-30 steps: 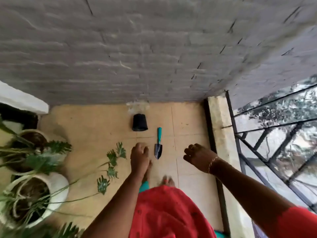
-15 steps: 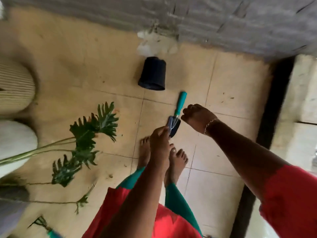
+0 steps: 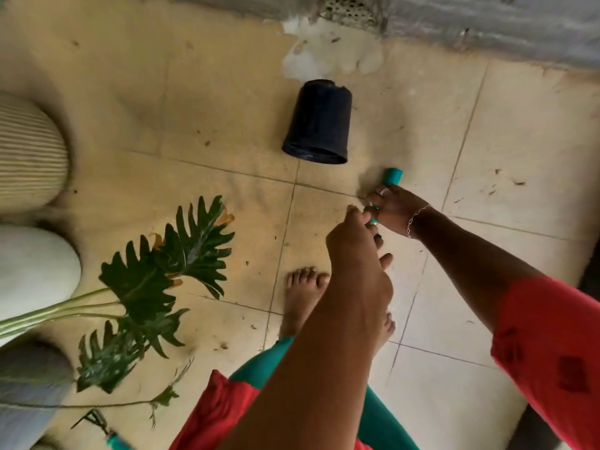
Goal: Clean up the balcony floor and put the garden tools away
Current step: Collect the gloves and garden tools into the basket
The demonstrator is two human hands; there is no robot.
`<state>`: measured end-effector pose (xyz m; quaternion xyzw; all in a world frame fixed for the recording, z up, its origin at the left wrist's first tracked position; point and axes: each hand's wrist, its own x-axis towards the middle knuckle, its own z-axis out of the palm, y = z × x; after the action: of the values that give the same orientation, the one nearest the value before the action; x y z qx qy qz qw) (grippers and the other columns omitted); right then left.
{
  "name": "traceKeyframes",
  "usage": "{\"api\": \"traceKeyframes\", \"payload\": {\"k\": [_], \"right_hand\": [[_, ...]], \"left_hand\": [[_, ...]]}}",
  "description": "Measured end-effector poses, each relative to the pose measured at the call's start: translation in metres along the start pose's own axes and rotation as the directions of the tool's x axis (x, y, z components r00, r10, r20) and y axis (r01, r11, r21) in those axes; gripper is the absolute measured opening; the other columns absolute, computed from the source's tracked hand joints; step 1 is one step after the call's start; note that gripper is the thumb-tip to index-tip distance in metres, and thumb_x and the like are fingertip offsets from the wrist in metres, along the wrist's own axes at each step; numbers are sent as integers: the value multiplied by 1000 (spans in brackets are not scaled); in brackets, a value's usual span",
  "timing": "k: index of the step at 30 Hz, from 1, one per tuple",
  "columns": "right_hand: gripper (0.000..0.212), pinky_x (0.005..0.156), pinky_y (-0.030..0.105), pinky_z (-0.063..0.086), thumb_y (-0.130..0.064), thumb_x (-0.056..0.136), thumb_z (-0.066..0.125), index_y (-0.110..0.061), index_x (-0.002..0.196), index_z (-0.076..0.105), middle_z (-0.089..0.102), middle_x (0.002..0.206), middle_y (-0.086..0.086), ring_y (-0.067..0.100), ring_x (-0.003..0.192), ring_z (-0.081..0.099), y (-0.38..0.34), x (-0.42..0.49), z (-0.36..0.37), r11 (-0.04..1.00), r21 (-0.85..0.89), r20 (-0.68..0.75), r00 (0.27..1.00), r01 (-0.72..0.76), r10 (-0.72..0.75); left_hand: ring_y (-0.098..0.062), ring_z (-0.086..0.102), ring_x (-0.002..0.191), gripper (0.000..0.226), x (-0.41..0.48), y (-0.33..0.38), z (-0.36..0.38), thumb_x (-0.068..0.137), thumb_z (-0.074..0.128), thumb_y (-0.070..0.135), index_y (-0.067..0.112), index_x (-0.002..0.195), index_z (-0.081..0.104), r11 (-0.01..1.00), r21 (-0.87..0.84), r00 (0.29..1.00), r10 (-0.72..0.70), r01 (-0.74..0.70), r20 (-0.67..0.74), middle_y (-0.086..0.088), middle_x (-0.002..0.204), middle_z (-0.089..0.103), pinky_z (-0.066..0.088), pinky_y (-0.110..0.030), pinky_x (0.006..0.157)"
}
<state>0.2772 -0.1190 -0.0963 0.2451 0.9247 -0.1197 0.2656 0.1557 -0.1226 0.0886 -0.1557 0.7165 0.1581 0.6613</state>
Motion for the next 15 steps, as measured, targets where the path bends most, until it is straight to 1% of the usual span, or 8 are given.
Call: {"api": "traceKeyframes", "payload": {"k": [3,5,6,8,10,12,14,15], "right_hand": [[11,61,27,52,-22,53,69,-23,64,72,70,82,-2,20,69,66,2,10,9,996,-51,65,995,-68,72],[18,71,30,52,-31,63,70,-29,81,73,69,96,-6,18,82,66,2,13,6,990,-85,130,984,-113,123],[22,80,32,51,-32,74,63,-30,94,71,66,108,-6,18,93,64,1,12,6,987,-101,134,982,-122,135],[29,97,37,41,-24,91,46,-23,116,59,53,128,-1,24,115,53,0,7,3,980,-109,116,977,-166,178],[29,99,39,35,-18,94,41,-16,120,53,49,128,4,28,119,47,1,-6,-8,965,-27,161,952,-260,261],[27,97,40,36,-16,93,44,-13,118,52,50,121,8,29,114,48,-2,-24,-21,922,64,161,915,-383,369],[27,95,42,36,-13,91,46,-11,117,53,51,116,10,30,110,49,-8,-49,-38,852,166,176,865,-496,470],[27,95,43,36,-11,91,46,-10,117,53,52,115,11,31,109,50,-15,-63,-50,814,211,186,840,-540,509]], "left_hand": [[-16,54,98,37,0,9,2,100,36,33,12,123,56,1000,-6,1000,8,-8,3,-7,128,57,41,-33,83],[-14,54,89,36,0,16,2,101,36,33,12,119,57,1000,-18,1000,11,-11,1,-7,128,57,40,-33,83],[-14,55,91,35,1,18,2,101,36,32,11,118,57,1000,-20,1000,14,-14,-3,-7,130,56,40,-33,84],[-21,56,109,35,2,16,-2,101,37,26,7,124,54,1000,-1,999,31,-31,-22,-10,133,54,41,-35,89],[-26,52,120,36,0,11,-8,100,38,24,5,128,51,998,6,996,67,-66,-61,-13,134,53,43,-37,94],[-31,50,124,39,4,6,-19,99,40,28,5,128,51,990,2,983,138,-139,-120,-15,134,53,41,-41,100],[-32,51,123,41,5,0,-30,93,44,36,11,124,54,961,97,943,272,-258,-191,-13,132,54,41,-47,104],[-30,52,121,39,-1,-2,-37,92,46,35,12,122,55,927,157,905,369,-341,-212,-12,130,55,42,-44,103]]}}
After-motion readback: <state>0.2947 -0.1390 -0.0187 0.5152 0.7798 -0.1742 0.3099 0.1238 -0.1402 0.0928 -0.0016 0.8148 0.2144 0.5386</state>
